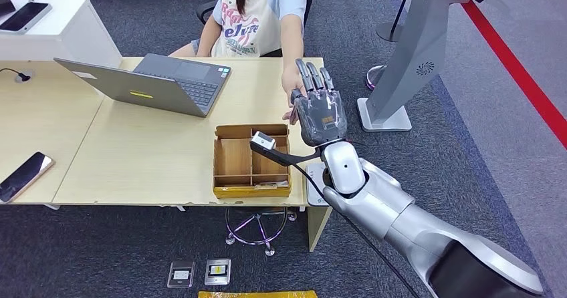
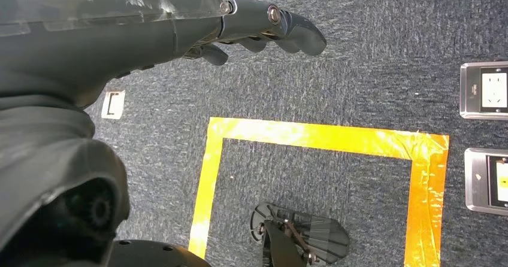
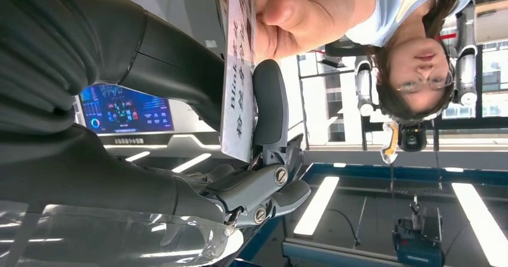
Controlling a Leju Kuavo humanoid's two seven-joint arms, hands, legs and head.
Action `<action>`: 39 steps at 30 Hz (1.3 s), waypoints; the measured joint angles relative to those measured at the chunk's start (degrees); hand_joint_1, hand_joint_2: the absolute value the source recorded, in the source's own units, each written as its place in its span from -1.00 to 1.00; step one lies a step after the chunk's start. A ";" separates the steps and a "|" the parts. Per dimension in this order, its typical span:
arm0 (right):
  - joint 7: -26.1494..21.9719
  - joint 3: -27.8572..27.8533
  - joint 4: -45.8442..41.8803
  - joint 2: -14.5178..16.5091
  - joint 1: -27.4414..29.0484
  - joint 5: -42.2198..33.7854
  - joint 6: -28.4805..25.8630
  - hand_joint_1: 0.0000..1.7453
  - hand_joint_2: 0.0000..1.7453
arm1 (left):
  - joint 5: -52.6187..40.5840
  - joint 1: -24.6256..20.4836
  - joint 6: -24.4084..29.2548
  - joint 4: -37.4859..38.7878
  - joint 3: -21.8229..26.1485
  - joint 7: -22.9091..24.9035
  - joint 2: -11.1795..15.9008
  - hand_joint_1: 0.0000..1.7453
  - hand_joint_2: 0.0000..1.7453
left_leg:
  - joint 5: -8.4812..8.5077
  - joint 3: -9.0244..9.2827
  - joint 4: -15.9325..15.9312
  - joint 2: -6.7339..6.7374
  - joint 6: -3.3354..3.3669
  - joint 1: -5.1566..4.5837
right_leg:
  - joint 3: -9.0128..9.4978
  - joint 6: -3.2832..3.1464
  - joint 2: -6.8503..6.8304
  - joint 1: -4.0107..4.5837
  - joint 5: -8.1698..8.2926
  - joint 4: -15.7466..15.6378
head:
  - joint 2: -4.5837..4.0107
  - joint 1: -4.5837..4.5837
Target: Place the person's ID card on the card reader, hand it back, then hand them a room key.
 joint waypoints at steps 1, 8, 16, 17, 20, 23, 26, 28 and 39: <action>0.00 0.00 0.00 0.00 0.00 0.00 0.00 1.00 1.00 | 0.00 0.00 0.00 0.00 0.02 0.00 0.00 -1.00 -1.00 | 0.00 0.00 0.00 0.00 0.00 0.00 | 0.00 0.00 0.00 0.00 0.00 0.00 | 0.00 0.00; 0.03 0.26 0.41 0.20 -0.06 0.32 0.01 1.00 1.00 | 0.01 0.01 0.00 0.00 0.12 0.08 0.01 -1.00 -1.00 | 0.00 0.00 0.00 0.00 0.00 0.00 | 0.00 0.00 0.00 0.00 0.00 0.00 | 0.02 0.00; -0.05 1.90 3.17 1.51 -0.07 0.46 -3.82 -1.00 1.00 | 0.58 0.19 0.00 -0.02 0.40 -0.24 0.00 -1.00 -1.00 | 0.00 0.01 0.00 0.00 0.00 0.00 | -0.01 0.00 0.01 0.00 0.00 0.00 | 0.00 0.01; -0.47 1.70 3.06 1.52 0.21 0.59 -4.22 -1.00 1.00 | 0.52 0.21 0.00 -0.02 0.46 -0.28 0.00 -1.00 -1.00 | 0.00 0.02 0.00 0.00 0.00 0.00 | -0.01 0.00 0.01 0.00 0.00 0.00 | 0.01 0.00; -3.12 -0.18 1.25 1.51 2.55 1.75 -4.67 -1.00 1.00 | 0.13 0.24 0.00 -0.02 0.54 -0.29 0.01 -1.00 -1.00 | 0.00 0.03 0.00 0.00 0.00 0.00 | 0.00 0.00 0.01 0.00 0.00 0.00 | 0.01 0.00; -4.89 -2.69 -2.31 1.42 5.83 2.18 -4.74 -1.00 1.00 | -0.05 0.36 0.00 -0.02 0.55 -0.25 0.05 -1.00 -1.00 | 0.00 0.03 0.00 0.01 0.00 0.00 | -0.02 0.00 0.02 0.00 -0.01 0.00 | 0.00 0.00; -5.90 -4.69 -6.65 1.13 8.86 -1.90 -4.81 -1.00 1.00 | 0.36 0.63 0.00 -0.02 0.62 -0.48 0.10 -1.00 -1.00 | -0.01 0.03 0.00 0.01 -0.01 0.00 | -0.04 -0.01 0.03 0.01 -0.01 -0.01 | 0.00 0.01; -7.45 -6.02 -10.33 0.86 11.50 -7.42 -4.86 -1.00 1.00 | 1.09 1.00 0.00 -0.02 0.94 -1.32 0.13 -1.00 -1.00 | -0.01 0.03 -0.01 0.02 -0.02 0.00 | -0.04 -0.01 0.03 0.01 -0.02 -0.01 | 0.00 0.01; -4.72 -8.00 -29.58 -4.01 23.20 -9.09 -4.75 -1.00 1.00 | 2.42 2.47 0.00 0.08 3.08 -3.15 0.16 -1.00 -1.00 | -0.04 0.00 -0.01 0.11 -0.04 0.00 | -0.08 -0.01 0.06 -0.01 -0.02 -0.03 | 0.01 0.00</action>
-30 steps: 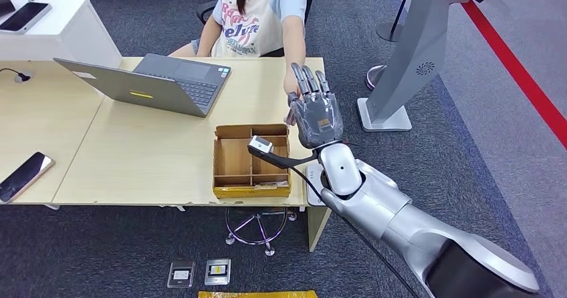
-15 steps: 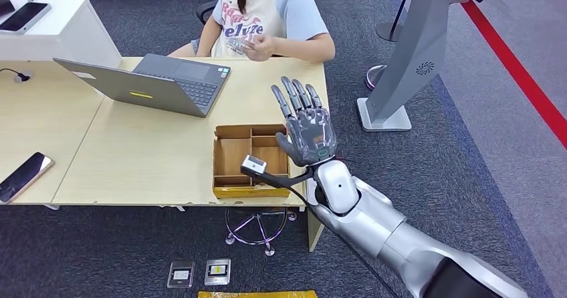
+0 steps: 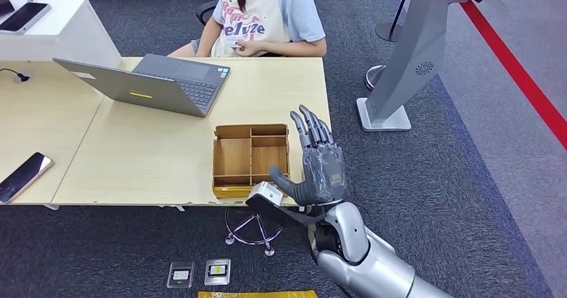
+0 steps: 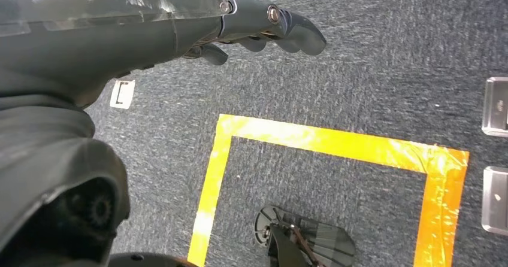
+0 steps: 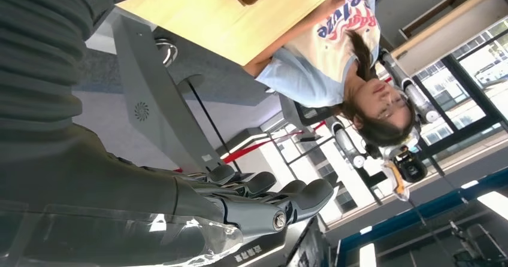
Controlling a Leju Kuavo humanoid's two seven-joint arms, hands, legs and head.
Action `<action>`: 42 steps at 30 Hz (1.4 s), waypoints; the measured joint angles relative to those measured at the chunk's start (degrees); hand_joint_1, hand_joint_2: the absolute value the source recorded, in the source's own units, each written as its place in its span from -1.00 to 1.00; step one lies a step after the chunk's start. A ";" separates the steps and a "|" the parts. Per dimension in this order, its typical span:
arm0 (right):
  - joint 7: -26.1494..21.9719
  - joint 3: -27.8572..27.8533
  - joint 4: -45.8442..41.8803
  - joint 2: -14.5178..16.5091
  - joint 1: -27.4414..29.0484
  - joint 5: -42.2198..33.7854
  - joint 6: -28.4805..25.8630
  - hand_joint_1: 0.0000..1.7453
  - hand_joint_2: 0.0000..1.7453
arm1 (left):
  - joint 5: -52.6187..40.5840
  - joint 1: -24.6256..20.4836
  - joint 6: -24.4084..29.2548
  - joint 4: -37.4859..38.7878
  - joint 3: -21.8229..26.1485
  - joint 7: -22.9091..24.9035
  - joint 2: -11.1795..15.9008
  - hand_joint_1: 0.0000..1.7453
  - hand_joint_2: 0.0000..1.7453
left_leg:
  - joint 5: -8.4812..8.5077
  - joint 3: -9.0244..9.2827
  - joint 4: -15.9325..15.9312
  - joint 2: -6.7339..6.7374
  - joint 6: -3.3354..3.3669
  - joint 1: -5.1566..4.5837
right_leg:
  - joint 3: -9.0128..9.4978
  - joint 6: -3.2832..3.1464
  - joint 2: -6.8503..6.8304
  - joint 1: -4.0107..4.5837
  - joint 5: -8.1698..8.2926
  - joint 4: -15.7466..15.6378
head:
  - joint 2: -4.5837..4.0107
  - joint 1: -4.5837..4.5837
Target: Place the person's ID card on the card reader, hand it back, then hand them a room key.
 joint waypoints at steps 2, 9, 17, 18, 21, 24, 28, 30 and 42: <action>0.65 0.20 -1.87 -0.93 1.17 0.26 0.52 -1.00 1.00 | 0.24 0.05 0.00 0.01 0.21 -0.01 0.07 -1.00 -1.00 | -0.01 0.01 0.00 0.05 -0.01 0.00 | -0.01 0.00 0.03 0.00 0.00 0.00 | 0.00 0.00; -1.44 1.87 -4.89 -1.80 5.51 -2.46 1.36 -1.00 1.00 | 0.56 0.03 0.00 0.01 0.46 -0.02 0.14 -1.00 -1.00 | -0.01 0.00 -0.01 0.03 -0.02 0.01 | -0.01 0.00 0.00 0.02 0.00 0.00 | 0.00 0.00; -5.18 3.94 -5.47 -1.33 7.14 -6.17 1.07 -1.00 1.00 | 0.14 0.01 0.00 0.01 0.55 -0.02 0.18 -1.00 -1.00 | -0.01 -0.01 -0.02 0.03 -0.02 0.01 | 0.01 0.00 0.00 0.01 0.00 0.00 | -0.01 0.01; -5.58 4.30 -5.36 -1.05 7.24 -6.12 1.10 -1.00 1.00 | 0.13 0.01 0.00 0.01 0.55 -0.02 0.19 -1.00 -1.00 | -0.01 -0.01 -0.02 0.03 -0.02 0.01 | 0.01 0.00 0.00 0.01 0.00 0.00 | -0.01 0.01; -6.55 5.37 -4.71 -0.01 7.37 -5.55 1.17 -1.00 1.00 | 0.10 0.00 0.00 0.01 0.55 -0.02 0.24 -1.00 -1.00 | -0.01 -0.01 -0.02 0.02 -0.02 0.01 | 0.01 0.00 0.00 0.02 0.00 0.00 | -0.01 0.01; -6.98 6.19 -3.29 1.10 7.03 -4.50 1.11 -1.00 1.00 | 0.10 0.01 0.00 0.01 0.55 0.01 0.30 -1.00 -1.00 | -0.01 -0.03 -0.02 0.01 -0.02 0.01 | 0.01 0.00 -0.01 0.02 0.00 0.01 | -0.01 0.00; -7.38 7.20 0.05 2.59 4.85 -3.74 1.22 -1.00 1.00 | 0.09 0.01 0.00 -0.04 0.55 0.72 0.33 -1.00 -1.00 | -0.01 -0.03 -0.03 0.02 -0.02 0.01 | 0.02 0.00 -0.01 0.02 0.00 0.01 | -0.01 0.01; -7.94 7.74 2.28 3.60 3.41 -3.72 1.34 -1.00 1.00 | 0.08 0.01 0.00 -0.07 0.55 1.16 0.36 -1.00 -1.00 | -0.01 -0.03 -0.03 0.02 -0.01 0.01 | 0.03 0.00 -0.01 0.02 0.00 0.02 | 0.00 0.02; -6.84 11.80 21.89 10.37 -4.38 0.11 0.96 -1.00 1.00 | -1.41 -0.73 0.00 -0.08 0.30 2.80 0.33 -1.00 -1.00 | 0.01 -0.03 -0.02 -0.02 0.01 0.01 | 0.01 0.00 -0.01 0.02 0.00 0.02 | -0.01 0.01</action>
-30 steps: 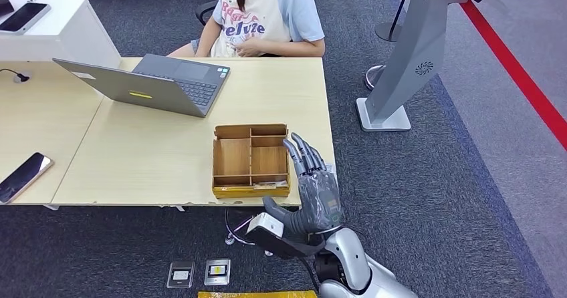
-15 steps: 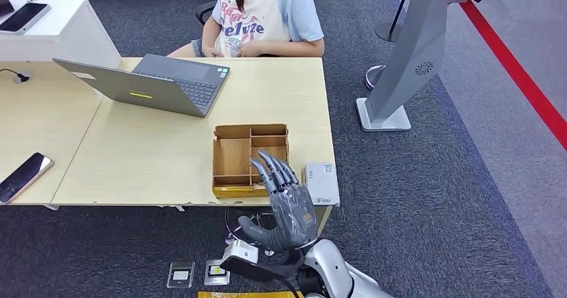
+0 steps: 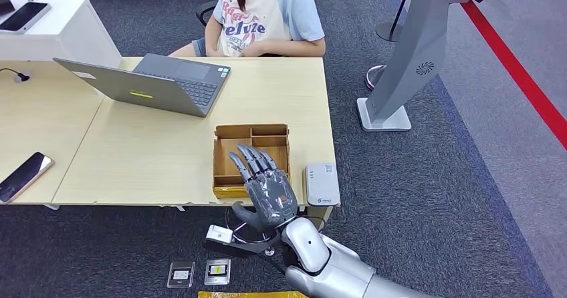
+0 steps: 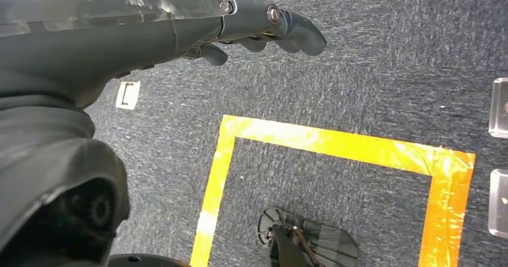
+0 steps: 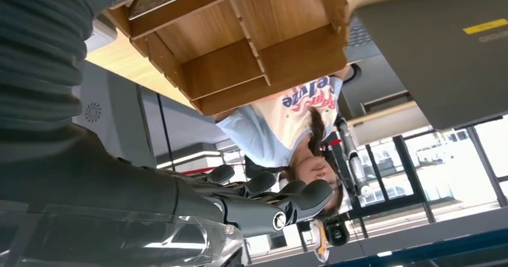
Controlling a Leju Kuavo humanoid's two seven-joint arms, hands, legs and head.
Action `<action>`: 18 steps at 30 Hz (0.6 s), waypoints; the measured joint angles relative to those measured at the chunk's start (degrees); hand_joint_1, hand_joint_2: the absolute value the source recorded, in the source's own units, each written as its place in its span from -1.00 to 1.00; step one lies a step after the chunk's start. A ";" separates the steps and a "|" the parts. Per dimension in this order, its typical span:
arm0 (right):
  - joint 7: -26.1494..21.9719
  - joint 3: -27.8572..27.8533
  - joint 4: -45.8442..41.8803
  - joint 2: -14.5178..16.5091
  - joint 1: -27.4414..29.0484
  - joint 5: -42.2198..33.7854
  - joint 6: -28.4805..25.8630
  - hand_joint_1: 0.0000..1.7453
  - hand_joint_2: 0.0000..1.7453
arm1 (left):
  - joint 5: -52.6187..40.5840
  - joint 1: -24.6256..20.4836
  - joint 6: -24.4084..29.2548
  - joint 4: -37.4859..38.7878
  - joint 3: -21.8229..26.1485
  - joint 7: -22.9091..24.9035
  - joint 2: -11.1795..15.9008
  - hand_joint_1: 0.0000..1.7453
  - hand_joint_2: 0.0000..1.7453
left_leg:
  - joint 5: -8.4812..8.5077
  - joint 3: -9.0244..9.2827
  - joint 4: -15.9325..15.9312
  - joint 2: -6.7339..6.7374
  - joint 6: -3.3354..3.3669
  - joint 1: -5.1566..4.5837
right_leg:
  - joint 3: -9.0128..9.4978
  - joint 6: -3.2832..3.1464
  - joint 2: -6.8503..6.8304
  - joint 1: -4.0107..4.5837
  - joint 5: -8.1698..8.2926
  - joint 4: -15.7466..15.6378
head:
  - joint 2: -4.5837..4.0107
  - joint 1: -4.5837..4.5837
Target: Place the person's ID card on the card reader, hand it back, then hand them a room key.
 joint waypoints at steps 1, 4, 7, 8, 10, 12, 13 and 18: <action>0.30 0.19 1.24 0.36 -0.48 0.19 0.02 -1.00 1.00 | -0.03 -0.04 0.00 0.00 -0.02 0.16 -0.01 -1.00 -1.00 | 0.00 0.00 0.00 0.00 0.00 0.00 | -0.01 0.00 0.00 0.00 0.00 0.00 | 0.00 0.00; 1.22 0.69 5.18 1.29 -1.71 0.57 0.08 -1.00 1.00 | 0.01 -0.23 0.00 0.00 -0.05 0.31 -0.07 -1.00 -1.00 | 0.00 0.00 0.00 0.00 0.00 0.00 | -0.01 0.00 0.00 0.00 0.00 0.00 | 0.00 0.01; 2.15 1.17 8.95 1.95 -2.44 0.98 0.09 -1.00 1.00 | -0.12 -0.45 0.00 0.00 -0.04 0.35 -0.34 -1.00 -1.00 | 0.00 0.00 0.01 0.00 0.00 0.00 | -0.01 0.00 0.00 -0.01 0.00 0.00 | 0.00 0.00; 2.49 1.30 10.11 2.08 -2.60 1.09 0.08 -1.00 1.00 | -0.28 -0.52 0.00 0.00 -0.04 0.44 -0.43 -1.00 -1.00 | 0.00 0.00 0.01 0.00 0.00 0.00 | -0.01 0.00 0.00 -0.01 0.00 0.00 | 0.01 0.00; 3.15 1.44 12.39 2.29 -2.86 1.26 0.03 -1.00 1.00 | -0.70 -0.67 0.00 0.00 -0.05 0.83 -0.59 -1.00 -1.00 | 0.00 0.00 0.01 0.00 0.00 0.00 | -0.01 0.00 0.00 -0.01 0.00 0.00 | 0.01 0.00; 3.66 1.49 14.42 2.40 -3.03 1.35 -0.01 -1.00 1.00 | -1.27 -0.80 0.00 0.00 -0.07 1.51 -0.63 -1.00 -1.00 | 0.00 0.01 0.01 0.00 0.00 0.00 | -0.01 0.00 0.00 -0.01 0.00 0.00 | 0.01 0.01; 3.88 1.51 15.21 2.42 -3.06 1.37 -0.01 -1.00 1.00 | -1.57 -0.83 0.00 0.00 -0.08 1.91 -0.61 -1.00 -1.00 | 0.00 0.01 0.01 0.01 0.00 0.00 | -0.01 0.00 0.00 -0.01 0.00 0.00 | 0.00 0.00; 5.04 1.69 17.96 2.43 -3.11 1.39 -0.04 -1.00 1.00 | -1.88 -0.89 0.00 -0.02 -0.12 2.72 -0.51 -1.00 -1.00 | 0.00 0.01 0.01 0.02 0.00 0.00 | -0.03 0.00 0.01 0.00 0.00 0.00 | 0.01 0.01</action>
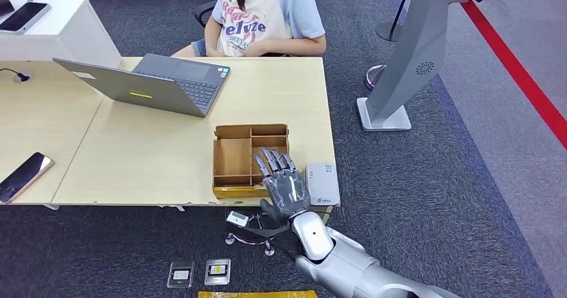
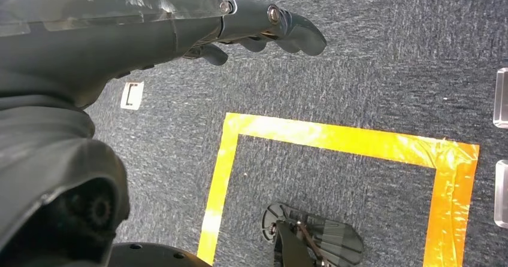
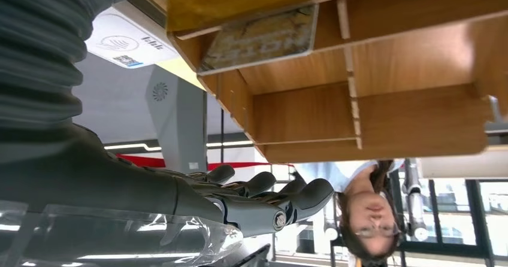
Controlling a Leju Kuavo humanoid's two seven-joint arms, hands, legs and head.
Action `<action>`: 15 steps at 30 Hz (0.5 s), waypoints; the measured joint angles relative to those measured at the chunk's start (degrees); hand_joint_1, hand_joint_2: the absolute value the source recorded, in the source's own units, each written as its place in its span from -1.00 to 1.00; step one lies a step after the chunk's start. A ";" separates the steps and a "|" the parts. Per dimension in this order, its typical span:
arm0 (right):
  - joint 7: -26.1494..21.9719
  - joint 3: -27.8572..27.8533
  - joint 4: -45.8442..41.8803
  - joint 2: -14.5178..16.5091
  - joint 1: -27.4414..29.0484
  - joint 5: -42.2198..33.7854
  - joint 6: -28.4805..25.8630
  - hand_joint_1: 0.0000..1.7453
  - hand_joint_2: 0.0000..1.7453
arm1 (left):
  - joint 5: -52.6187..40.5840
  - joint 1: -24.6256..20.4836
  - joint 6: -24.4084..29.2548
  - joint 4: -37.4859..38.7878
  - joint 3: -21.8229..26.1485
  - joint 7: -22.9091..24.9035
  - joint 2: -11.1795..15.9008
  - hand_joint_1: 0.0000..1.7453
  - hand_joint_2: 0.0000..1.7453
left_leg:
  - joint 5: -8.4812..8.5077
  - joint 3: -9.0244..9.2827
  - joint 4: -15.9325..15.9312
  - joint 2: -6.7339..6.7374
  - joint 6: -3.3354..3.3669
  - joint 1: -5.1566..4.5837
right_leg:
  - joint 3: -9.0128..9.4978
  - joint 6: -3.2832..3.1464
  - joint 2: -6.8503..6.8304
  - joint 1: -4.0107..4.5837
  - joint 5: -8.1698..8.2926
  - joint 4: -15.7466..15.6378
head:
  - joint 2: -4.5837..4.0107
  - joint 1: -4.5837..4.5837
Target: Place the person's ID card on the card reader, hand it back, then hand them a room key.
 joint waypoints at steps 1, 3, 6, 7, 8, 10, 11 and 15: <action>0.20 0.03 0.42 -0.02 0.00 0.00 -0.01 -1.00 1.00 | 0.04 -0.03 0.00 0.00 0.01 -0.01 0.00 -1.00 -1.00 | 0.00 0.00 0.00 0.00 0.00 0.00 | 0.00 0.00 0.00 0.00 0.00 0.00 | -0.01 0.00; 0.43 0.07 1.14 -0.12 -0.01 0.02 0.00 -1.00 1.00 | 0.10 -0.17 0.00 0.01 0.01 -0.03 -0.04 -1.00 -1.00 | 0.00 0.00 0.00 0.00 0.00 0.00 | 0.00 0.00 0.00 0.00 0.00 0.00 | -0.01 -0.01; 0.48 0.16 2.02 -0.33 -0.07 0.11 0.07 -0.27 1.00 | 0.11 -0.37 0.00 0.02 0.02 -0.05 -0.13 -1.00 -1.00 | 0.00 0.00 0.00 0.00 0.00 0.00 | 0.01 0.00 0.00 0.00 0.00 0.00 | -0.01 0.00; 0.48 0.19 2.25 -0.38 -0.08 0.12 0.10 0.23 1.00 | 0.11 -0.38 0.00 0.02 0.02 -0.05 -0.14 -1.00 -1.00 | 0.00 0.00 0.00 0.01 0.00 0.00 | 0.01 0.00 0.00 0.00 0.00 0.00 | -0.01 0.00; 0.46 0.22 2.42 -0.42 -0.10 0.11 0.13 0.60 1.00 | 0.12 -0.38 0.00 0.02 0.02 -0.05 -0.14 -1.00 -1.00 | 0.00 0.00 0.00 0.01 0.00 0.00 | 0.01 0.00 0.00 0.00 0.00 0.00 | -0.01 0.01; 0.34 0.30 2.67 -0.44 -0.15 0.01 0.19 1.00 1.00 | 0.13 -0.38 0.00 0.02 0.03 -0.08 -0.13 -1.00 -1.00 | 0.00 0.00 0.00 0.01 0.00 0.00 | 0.01 0.00 0.00 0.00 0.00 0.00 | -0.02 -0.01; 0.20 0.36 2.81 -0.44 -0.20 -0.10 0.22 1.00 1.00 | 0.13 -0.38 0.00 0.02 0.03 -0.11 -0.13 -1.00 -1.00 | 0.00 0.00 0.00 0.01 0.00 0.00 | 0.01 0.00 0.00 0.00 0.00 0.00 | -0.01 -0.01; -0.58 0.52 3.29 -0.40 -0.46 -0.74 0.38 1.00 1.00 | 0.13 -0.36 0.00 0.05 0.04 -0.33 -0.14 -1.00 -1.00 | 0.00 0.00 0.00 0.01 0.00 0.00 | 0.01 0.00 0.00 0.00 0.00 0.00 | -0.01 -0.01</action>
